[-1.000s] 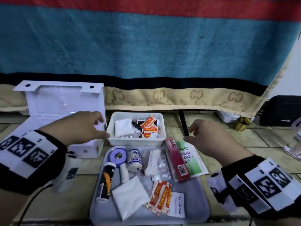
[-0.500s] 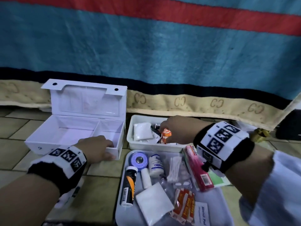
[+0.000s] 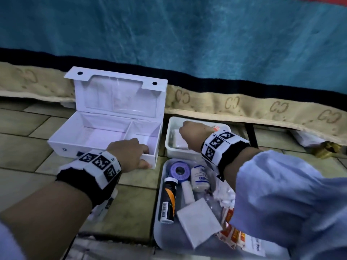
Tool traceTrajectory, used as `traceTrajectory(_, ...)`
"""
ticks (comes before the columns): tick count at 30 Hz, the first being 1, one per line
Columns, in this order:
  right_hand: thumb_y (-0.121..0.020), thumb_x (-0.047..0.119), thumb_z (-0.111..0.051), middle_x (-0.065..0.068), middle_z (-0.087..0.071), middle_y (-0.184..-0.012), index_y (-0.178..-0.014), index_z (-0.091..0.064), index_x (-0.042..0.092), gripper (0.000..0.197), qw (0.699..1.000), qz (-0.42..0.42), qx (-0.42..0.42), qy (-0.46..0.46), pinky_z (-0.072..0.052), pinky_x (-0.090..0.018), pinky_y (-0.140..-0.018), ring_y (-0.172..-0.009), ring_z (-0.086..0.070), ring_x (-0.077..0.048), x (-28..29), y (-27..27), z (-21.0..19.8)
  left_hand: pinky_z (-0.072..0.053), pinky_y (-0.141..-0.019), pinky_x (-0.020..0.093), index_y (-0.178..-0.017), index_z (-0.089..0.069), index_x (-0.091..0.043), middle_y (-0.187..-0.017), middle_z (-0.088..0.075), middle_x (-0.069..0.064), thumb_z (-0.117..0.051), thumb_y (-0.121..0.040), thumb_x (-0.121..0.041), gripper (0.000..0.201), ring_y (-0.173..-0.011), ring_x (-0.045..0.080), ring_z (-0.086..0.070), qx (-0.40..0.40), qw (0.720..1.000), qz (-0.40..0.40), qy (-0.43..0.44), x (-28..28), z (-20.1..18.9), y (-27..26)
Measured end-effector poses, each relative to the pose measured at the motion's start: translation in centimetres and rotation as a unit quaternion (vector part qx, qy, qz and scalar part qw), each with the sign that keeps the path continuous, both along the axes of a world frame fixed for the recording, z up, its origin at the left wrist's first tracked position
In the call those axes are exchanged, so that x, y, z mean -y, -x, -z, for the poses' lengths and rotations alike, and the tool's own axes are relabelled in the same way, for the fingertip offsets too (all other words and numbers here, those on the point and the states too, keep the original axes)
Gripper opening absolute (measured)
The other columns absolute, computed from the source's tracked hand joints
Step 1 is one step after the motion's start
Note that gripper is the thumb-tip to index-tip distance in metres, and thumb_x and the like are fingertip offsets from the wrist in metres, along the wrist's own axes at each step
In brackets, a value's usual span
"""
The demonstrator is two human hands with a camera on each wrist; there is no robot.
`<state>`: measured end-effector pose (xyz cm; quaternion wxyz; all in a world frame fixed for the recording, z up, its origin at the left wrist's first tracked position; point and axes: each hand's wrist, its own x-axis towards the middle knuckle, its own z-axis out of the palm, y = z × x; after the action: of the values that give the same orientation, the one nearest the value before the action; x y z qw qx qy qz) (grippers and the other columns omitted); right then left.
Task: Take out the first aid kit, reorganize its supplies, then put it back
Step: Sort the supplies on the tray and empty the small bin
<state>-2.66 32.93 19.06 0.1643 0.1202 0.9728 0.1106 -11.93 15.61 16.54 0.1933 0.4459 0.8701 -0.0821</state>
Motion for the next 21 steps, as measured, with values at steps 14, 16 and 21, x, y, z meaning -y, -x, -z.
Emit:
traceTrajectory(14, -0.065, 0.006, -0.082, 0.006, -0.065, -0.083, -0.082, -0.074, 0.024, 0.026, 0.93, 0.069, -0.234, 0.274, -0.053, -0.024, -0.07, -0.069, -0.062, -0.011, 1.0, -9.5, -6.7, -0.044, -0.094, 0.041, -0.128, -0.045, -0.033, -0.127, -0.045, 0.004, -0.05, -0.086, -0.058, 0.049, -0.112, 0.027, -0.053, -0.013, 1.0, 0.01, 0.006, -0.2, 0.4, 0.1)
traceTrajectory(16, -0.063, 0.011, -0.085, 0.002, -0.069, -0.085, -0.08, -0.073, 0.027, 0.026, 0.923, 0.074, -0.144, 0.35, -0.056, -0.028, -0.071, -0.071, -0.065, -0.011, 2.3, -12.5, -6.4, -0.044, -0.093, 0.04, -0.13, -0.045, -0.032, -0.128, -0.045, 0.005, -0.049, -0.087, -0.057, 0.049, -0.112, 0.027, -0.053, -0.014, 1.0, 0.01, 0.008, -0.2, 0.3, 0.1)
traceTrajectory(21, -0.063, 0.005, -0.081, 0.01, -0.062, -0.089, -0.088, -0.073, 0.026, 0.033, 0.935, 0.06, -0.044, 0.348, -0.051, -0.024, -0.07, -0.072, -0.059, -0.005, 3.9, -15.4, -1.8, -0.044, -0.094, 0.039, -0.13, -0.044, -0.031, -0.128, -0.044, 0.005, -0.049, -0.088, -0.057, 0.05, -0.111, 0.026, -0.053, -0.011, 1.0, 0.006, 0.012, -0.3, 0.2, 0.0)
